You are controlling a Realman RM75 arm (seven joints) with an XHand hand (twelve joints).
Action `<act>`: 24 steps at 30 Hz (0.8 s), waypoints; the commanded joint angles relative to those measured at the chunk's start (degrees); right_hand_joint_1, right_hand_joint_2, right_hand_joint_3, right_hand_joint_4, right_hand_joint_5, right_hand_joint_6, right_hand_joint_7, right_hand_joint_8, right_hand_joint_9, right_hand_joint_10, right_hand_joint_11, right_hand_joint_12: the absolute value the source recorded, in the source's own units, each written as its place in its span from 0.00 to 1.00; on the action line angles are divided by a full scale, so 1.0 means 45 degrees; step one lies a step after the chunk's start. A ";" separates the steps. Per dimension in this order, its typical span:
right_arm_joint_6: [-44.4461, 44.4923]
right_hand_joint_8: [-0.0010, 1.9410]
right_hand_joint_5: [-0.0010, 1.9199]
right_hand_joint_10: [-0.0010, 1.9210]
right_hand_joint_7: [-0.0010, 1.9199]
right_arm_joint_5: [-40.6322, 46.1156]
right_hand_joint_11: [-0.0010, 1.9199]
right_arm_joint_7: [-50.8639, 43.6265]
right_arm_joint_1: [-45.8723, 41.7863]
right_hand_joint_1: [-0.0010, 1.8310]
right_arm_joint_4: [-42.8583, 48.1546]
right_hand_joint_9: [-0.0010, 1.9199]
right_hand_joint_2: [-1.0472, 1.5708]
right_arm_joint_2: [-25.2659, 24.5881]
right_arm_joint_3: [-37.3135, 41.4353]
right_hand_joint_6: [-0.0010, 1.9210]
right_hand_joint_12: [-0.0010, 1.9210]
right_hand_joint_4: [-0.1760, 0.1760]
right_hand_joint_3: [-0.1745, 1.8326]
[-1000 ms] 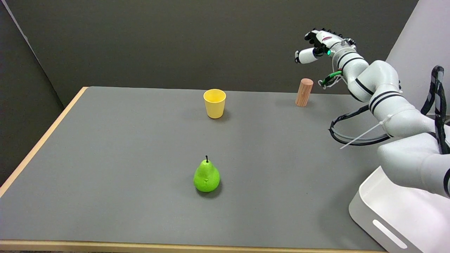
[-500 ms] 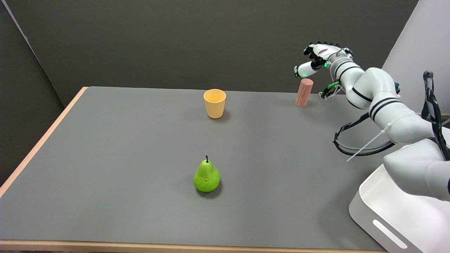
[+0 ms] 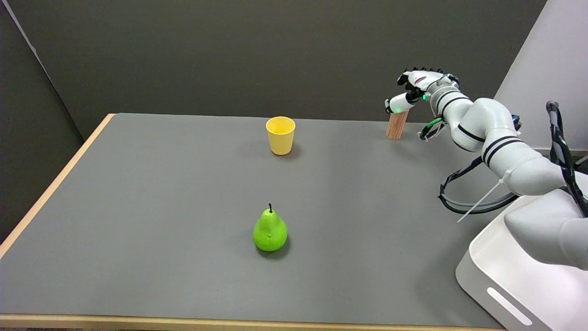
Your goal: Pick up the wooden cylinder.
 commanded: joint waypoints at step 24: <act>0.0116 0.26 0.15 0.44 0.22 0.0012 0.10 -0.0047 -0.0715 0.37 0.0075 0.18 0.66 -0.0130 -0.0303 0.30 0.69 0.54 0.58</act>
